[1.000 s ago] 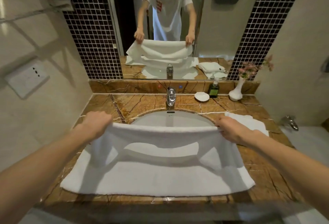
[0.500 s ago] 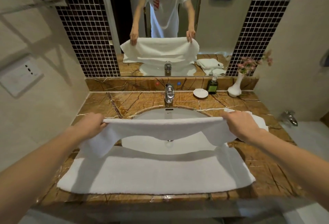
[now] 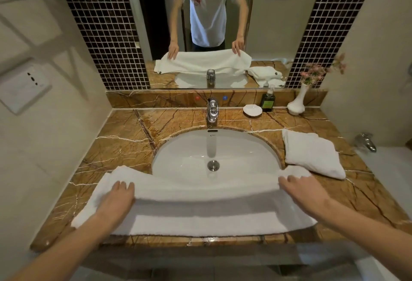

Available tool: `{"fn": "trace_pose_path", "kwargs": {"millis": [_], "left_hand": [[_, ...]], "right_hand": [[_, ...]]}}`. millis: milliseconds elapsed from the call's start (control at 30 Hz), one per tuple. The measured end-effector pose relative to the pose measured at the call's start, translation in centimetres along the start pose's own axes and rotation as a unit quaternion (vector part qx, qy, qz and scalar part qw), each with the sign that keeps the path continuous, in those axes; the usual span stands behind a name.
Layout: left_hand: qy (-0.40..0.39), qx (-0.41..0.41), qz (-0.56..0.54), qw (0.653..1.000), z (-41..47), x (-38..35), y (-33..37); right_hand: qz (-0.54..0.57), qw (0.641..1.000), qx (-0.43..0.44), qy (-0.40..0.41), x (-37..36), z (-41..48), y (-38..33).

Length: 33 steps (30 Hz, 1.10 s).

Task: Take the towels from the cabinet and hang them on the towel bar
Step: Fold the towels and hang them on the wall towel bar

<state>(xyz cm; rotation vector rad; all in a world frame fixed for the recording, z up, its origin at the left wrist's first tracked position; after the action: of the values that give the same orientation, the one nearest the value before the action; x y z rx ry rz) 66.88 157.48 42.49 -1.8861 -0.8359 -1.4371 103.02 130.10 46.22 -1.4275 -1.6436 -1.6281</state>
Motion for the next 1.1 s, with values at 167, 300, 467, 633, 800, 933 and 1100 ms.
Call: {"fn": "trace_pose_path", "kwargs": {"millis": [167,300,467,633,800,933,1100], "left_hand": [[-0.083,-0.004,0.006,0.997,-2.7,-4.5,0.4],[-0.088,0.016,0.012,0.996,-2.9,-5.5,0.0],[-0.020,0.004,0.063,0.998,-1.7,-4.8,0.0],[-0.041,-0.015,0.059,0.997,-0.4,-5.7,-2.0],[-0.017,-0.022,0.127,0.992,0.0,-4.9,-3.1],[0.031,-0.008,0.188,0.982,-0.2,-4.1,-4.0],[0.004,-0.005,0.229,0.973,-0.8,-5.1,-5.5]], "right_hand": [[-0.008,0.997,0.074,-0.007,-1.4,-2.6,-3.5],[-0.053,0.997,0.051,-0.029,-3.2,-2.5,-3.4],[-0.100,0.994,-0.015,-0.053,-4.8,-2.1,-1.5],[-0.127,0.991,0.002,-0.051,-6.3,-2.2,-0.7],[-0.169,0.984,0.018,-0.057,-7.1,-2.7,-1.0],[-0.194,0.978,0.044,-0.070,-7.0,-3.2,-1.6],[-0.156,0.983,0.046,-0.088,-7.3,-3.5,-2.6]]}}
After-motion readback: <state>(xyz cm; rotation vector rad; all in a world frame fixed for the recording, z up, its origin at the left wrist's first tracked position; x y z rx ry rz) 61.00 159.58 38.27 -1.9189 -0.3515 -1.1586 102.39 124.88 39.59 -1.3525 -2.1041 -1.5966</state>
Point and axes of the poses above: each hand's wrist, its own z-axis towards the middle knuckle, its own x-axis out of the back of the hand, y = z × x, the point moved 7 cm from there along z, towards the middle knuckle, and after that the axes turned 6 degrees about -z, right-handed, at the moved point
